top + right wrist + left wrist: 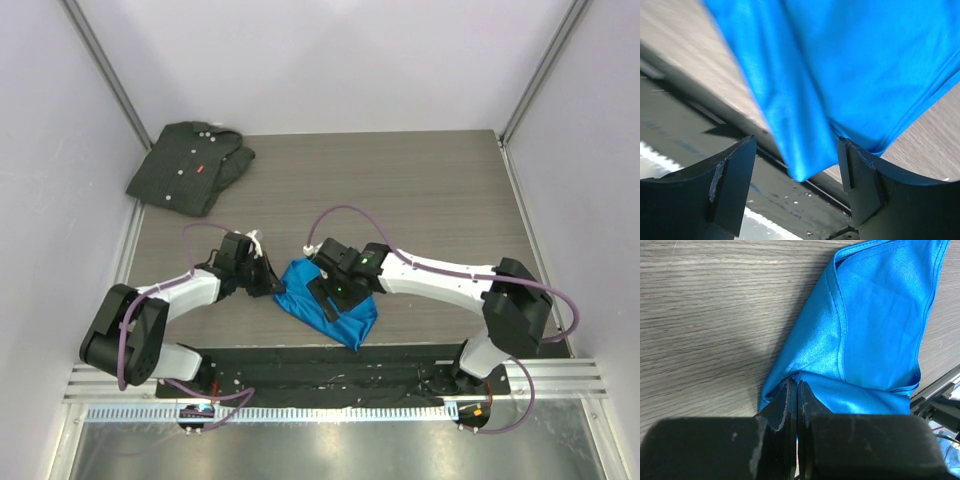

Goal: Fold the napkin, place the utensils inside, and roll it up
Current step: Roll the napkin with the utensil

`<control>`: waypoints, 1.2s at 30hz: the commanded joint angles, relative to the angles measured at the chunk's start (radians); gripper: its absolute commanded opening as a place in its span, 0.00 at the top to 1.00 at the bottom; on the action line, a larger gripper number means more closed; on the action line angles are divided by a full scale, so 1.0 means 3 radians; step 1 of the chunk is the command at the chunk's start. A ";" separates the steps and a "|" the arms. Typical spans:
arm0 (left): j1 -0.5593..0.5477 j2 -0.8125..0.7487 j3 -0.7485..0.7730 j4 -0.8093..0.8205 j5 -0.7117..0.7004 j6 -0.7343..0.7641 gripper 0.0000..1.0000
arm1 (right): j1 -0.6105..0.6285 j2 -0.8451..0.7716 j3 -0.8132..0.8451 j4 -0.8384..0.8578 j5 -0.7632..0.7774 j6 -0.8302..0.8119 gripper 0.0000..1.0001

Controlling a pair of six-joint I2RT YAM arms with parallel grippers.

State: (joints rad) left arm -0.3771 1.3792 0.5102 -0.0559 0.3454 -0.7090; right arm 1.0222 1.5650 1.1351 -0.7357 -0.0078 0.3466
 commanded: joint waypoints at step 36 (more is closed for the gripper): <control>0.0004 0.0265 -0.0008 -0.0294 -0.0190 0.0093 1.00 | -0.0825 -0.0170 -0.1559 0.1041 -0.1569 0.0788 0.85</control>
State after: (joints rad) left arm -0.3771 1.4036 0.5243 -0.0563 0.3687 -0.7090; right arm 0.7998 1.5097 0.7013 -0.4404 -0.4477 0.5747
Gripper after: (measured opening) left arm 0.023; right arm 0.164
